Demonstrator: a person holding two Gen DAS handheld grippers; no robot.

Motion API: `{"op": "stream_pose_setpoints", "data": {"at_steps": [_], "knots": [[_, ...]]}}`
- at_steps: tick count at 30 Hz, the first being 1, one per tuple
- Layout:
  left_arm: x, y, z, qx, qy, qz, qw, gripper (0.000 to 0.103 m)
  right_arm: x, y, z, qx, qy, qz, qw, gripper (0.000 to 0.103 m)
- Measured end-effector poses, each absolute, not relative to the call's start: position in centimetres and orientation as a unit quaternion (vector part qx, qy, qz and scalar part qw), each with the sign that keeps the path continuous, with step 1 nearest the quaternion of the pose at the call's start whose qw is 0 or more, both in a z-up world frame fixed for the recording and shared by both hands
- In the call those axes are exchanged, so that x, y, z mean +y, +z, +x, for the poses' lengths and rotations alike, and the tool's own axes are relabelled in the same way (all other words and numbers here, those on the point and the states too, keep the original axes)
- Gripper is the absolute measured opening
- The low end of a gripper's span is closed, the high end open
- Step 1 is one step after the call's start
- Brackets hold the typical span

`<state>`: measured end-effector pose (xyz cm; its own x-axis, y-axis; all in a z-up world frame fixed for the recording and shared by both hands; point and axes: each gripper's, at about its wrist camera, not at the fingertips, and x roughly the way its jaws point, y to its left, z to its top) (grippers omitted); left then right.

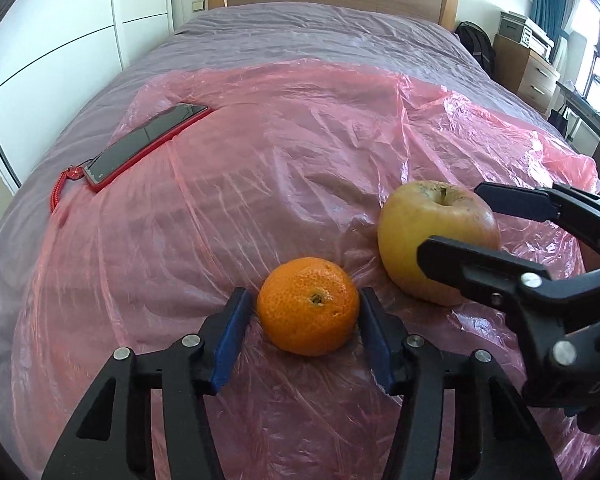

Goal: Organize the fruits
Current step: 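Grasp the apple with the right tool while the left tool grasps the mandarin, then carry the apple and mandarin past the kettle and lower them into the tray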

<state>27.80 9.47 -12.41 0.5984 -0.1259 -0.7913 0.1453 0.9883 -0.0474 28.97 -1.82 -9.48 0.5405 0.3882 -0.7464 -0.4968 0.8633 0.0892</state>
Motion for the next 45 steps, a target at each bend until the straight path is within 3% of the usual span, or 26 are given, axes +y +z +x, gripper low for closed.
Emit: {"op": "stream_pose_setpoints", "data": {"at_steps": [7, 19, 32, 45], "knots": [[9.0, -12.8, 28.0, 0.437, -0.086, 0.025, 0.895, 0.042, -0.6, -11.6, 30.2, 0.424, 0.259, -0.063, 0.866, 0.103], [9.2, -12.9, 27.8, 0.427, -0.095, 0.025, 0.899, 0.039, -1.2, -12.8, 30.5, 0.434, 0.271, -0.034, 0.859, 0.1], [10.4, -8.9, 25.2, 0.407, -0.084, -0.016, 0.91, 0.039, -3.9, -8.6, 27.4, 0.421, 0.27, -0.011, 0.866, 0.1], [9.2, -2.6, 15.3, 0.379, -0.091, -0.011, 0.921, 0.039, -9.2, -3.2, 14.9, 0.417, 0.279, 0.004, 0.865, 0.1]]}}
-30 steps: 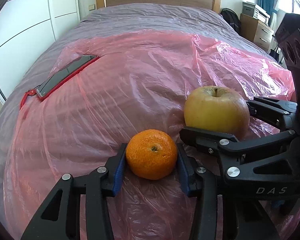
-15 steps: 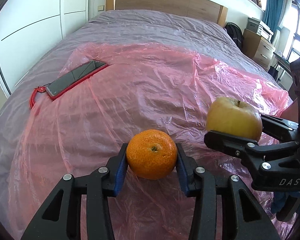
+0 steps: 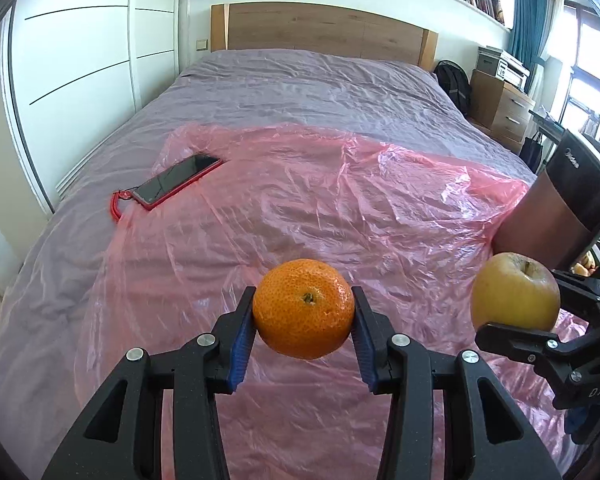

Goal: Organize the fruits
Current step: 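Carry the apple and mandarin past the kettle and lower them into the tray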

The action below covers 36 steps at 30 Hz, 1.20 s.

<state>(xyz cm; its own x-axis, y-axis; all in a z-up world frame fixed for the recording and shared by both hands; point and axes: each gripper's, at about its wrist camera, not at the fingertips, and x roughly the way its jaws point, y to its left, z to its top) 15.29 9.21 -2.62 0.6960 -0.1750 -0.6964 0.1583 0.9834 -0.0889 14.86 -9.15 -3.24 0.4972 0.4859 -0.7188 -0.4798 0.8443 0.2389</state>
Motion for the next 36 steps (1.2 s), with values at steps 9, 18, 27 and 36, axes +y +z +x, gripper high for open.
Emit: {"op": "stream_pose_setpoints", "data": {"at_steps": [9, 18, 27, 36], "knots": [[3.8, -0.2, 8.2, 0.378, -0.134, 0.005, 0.916, 0.039, -15.4, -1.3, 5.7, 0.415, 0.258, 0.024, 0.872, 0.1], [-4.8, 0.5, 4.0, 0.393, -0.215, 0.018, 0.894, 0.039, -25.0, -1.1, 0.5, 0.415, 0.185, 0.053, 0.889, 0.1], [-15.9, 2.0, 2.1, 0.395, -0.31, 0.059, 0.863, 0.039, -35.7, -0.5, -2.1, 0.394, 0.099, 0.085, 0.91, 0.1], [-27.9, 3.2, 2.9, 0.389, -0.39, 0.086, 0.83, 0.039, -45.9, 0.7, -0.2, 0.366, 0.026, 0.093, 0.926, 0.1]]}}
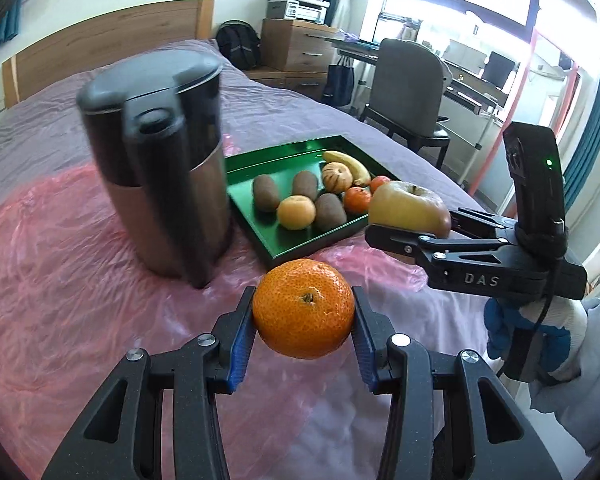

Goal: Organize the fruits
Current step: 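Carry the apple and mandarin past the kettle and lower them into the tray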

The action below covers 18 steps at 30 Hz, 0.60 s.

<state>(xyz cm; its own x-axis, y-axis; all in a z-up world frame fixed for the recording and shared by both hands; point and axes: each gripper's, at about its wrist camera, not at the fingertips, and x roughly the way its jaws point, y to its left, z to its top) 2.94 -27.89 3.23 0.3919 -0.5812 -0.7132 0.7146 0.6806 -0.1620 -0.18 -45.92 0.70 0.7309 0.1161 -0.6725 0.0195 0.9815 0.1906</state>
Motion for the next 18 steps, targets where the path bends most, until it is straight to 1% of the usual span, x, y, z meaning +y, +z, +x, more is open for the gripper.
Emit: {"op": "stream_pose_setpoints", "data": {"at_steps": [6, 11, 18], "knots": [[-35.2, 3.4, 6.5, 0.394, -0.398, 0.079, 0.825, 0.039, -51.6, 0.9, 4.3, 0.353, -0.005, 0.085, 0.932, 0.1], [-39.8, 2.0, 10.3, 0.406, -0.381, 0.084, 0.826, 0.039, -54.8, 0.5, 9.4, 0.345, -0.018, 0.071, 0.936, 0.1], [-43.0, -0.7, 14.6, 0.413, -0.339, 0.098, 0.84, 0.039, -57.5, -1.8, 15.9, 0.36, -0.025, 0.059, 0.931, 0.1]]}}
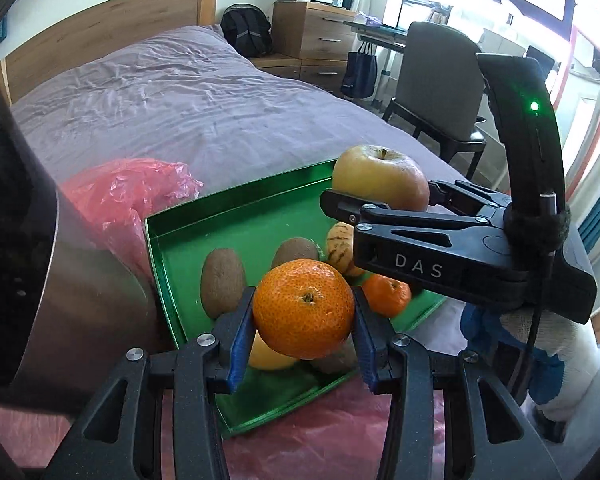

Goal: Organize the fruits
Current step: 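Carry the apple and mandarin past the kettle and lower them into the tray, then open the right tool to release the apple while the left tool releases the mandarin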

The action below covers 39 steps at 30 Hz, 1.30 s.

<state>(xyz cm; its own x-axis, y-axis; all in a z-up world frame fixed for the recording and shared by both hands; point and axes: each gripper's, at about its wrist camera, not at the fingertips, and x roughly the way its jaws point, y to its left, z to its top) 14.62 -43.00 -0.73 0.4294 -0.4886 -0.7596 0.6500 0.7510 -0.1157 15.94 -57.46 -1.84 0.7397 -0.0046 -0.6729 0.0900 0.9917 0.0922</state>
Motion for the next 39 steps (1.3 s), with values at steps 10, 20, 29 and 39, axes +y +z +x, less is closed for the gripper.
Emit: {"op": "stream_pose_setpoints", "data": {"at_steps": [10, 20, 29, 39], "knots": [[-45.5, -4.6, 18.7, 0.438, -0.301, 0.103, 0.841, 0.039, -58.6, -4.9, 21.2, 0.395, -0.02, 0.051, 0.917, 0.101], [-45.4, -5.3, 19.0, 0.45, -0.296, 0.102, 0.836, 0.041, -58.0, -7.4, 23.4, 0.449, 0.003, 0.047, 0.892, 0.101], [-45.1, -3.8, 18.4, 0.443, -0.289, 0.108, 0.842, 0.062, -57.3, -6.9, 22.3, 0.464, -0.013, 0.036, 0.885, 0.103], [-42.3, 0.6, 13.2, 0.416, -0.319, 0.106, 0.845, 0.064, -57.6, -0.2, 15.7, 0.408, -0.047, 0.053, 0.91, 0.103]]}}
